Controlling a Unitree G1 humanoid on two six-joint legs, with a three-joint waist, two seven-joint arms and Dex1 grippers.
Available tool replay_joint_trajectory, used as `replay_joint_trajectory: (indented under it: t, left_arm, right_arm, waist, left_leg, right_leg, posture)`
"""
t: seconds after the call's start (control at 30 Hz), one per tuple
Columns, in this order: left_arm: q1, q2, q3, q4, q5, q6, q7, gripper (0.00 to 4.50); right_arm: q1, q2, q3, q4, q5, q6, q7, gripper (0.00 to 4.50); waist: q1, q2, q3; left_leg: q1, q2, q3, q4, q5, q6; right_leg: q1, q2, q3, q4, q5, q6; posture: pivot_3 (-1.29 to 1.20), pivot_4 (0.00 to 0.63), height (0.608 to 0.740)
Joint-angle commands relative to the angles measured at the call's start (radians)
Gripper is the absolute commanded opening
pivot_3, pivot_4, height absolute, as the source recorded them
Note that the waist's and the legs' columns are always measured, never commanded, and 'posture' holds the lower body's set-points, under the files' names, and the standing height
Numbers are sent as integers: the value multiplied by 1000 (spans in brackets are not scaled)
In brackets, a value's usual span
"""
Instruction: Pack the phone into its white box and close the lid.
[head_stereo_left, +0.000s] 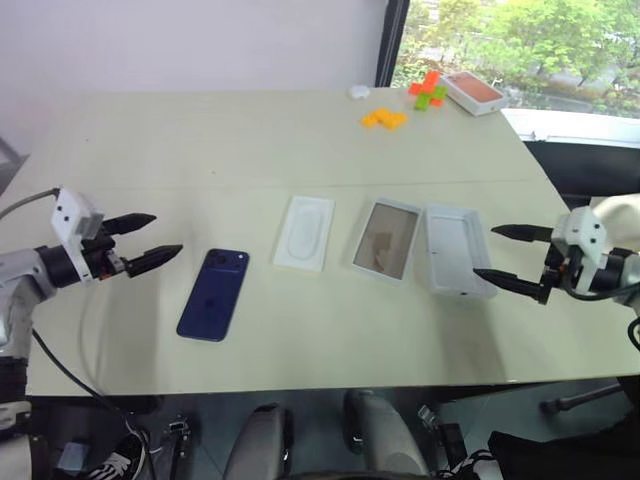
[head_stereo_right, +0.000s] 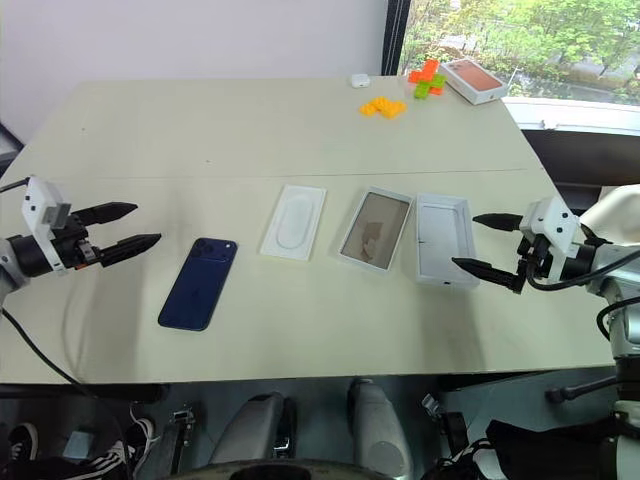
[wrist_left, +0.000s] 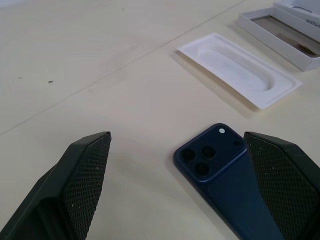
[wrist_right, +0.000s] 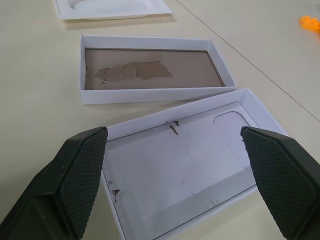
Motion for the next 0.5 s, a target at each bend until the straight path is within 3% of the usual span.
replay_joint_trajectory:
  t: [0.03,0.3,0.5]
  left_arm:
    - [-27,2,-7,-49,-25,48,13,4471]
    - [-125,-50,-38,-204,-103,305,158,4471]
    - [-364,-243,-80,-84,-114,562,441,4471]
  right_arm:
    - [-19,4,-4,-38,13,-5,-11,4500]
    - [-92,25,61,-125,-22,-6,-71,4500]
    - [-211,83,179,-194,-102,-39,-132,4500]
  waist:
    - [1,0,0]
    - [1,0,0]
    - [4,0,0]
  left_leg:
    - [0,0,0,0,0,0]
    - [0,0,-1,0,0,0]
    - [0,-1,-1,1,1,-1]
  right_leg:
    - [0,0,0,0,0,0]
    - [0,0,0,0,0,0]
    - [1,1,0,2,0,1]
  posture:
    - [0,150,740]
    - [0,150,740]
    - [0,150,740]
